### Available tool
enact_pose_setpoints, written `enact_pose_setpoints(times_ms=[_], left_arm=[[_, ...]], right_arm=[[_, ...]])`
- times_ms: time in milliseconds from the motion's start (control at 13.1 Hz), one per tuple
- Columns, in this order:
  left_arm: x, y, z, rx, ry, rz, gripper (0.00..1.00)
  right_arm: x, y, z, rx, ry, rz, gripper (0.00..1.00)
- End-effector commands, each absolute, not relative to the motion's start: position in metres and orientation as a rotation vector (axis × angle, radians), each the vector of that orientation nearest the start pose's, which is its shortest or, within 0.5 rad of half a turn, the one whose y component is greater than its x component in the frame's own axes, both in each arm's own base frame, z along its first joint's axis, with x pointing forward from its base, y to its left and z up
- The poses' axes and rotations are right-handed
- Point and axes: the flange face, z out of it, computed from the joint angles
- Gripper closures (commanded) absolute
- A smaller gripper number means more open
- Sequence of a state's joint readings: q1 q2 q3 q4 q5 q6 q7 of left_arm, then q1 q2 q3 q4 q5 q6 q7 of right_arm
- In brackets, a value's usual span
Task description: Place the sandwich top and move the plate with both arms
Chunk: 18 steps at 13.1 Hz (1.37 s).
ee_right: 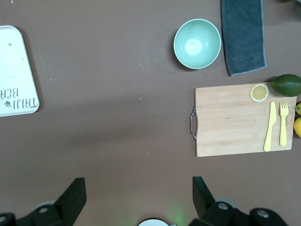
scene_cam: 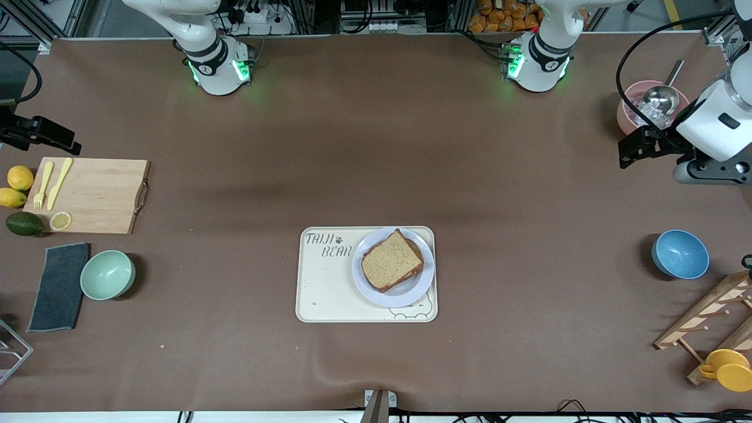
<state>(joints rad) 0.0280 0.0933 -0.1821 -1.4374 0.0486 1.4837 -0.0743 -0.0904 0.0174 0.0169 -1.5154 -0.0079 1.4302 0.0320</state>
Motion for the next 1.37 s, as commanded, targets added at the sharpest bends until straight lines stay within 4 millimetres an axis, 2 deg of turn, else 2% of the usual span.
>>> enact_pose_setpoints(times_ms=[0,840,1298], left_arm=[[0.546,-0.078,0.623,-3.115,0.097,0.049,0.0],[0.535,-0.076,0.624,-3.127,-0.017,0.063,0.0],[0.539,-0.075,0.622,-3.128,0.007,0.063,0.0]], right_arm=[[0.542,-0.043,0.63,-3.131,0.185,0.169,0.0],[0.542,-0.043,0.63,-3.129,0.185,0.171,0.0],[0.542,-0.043,0.629,-3.129,0.187,0.173,0.0]])
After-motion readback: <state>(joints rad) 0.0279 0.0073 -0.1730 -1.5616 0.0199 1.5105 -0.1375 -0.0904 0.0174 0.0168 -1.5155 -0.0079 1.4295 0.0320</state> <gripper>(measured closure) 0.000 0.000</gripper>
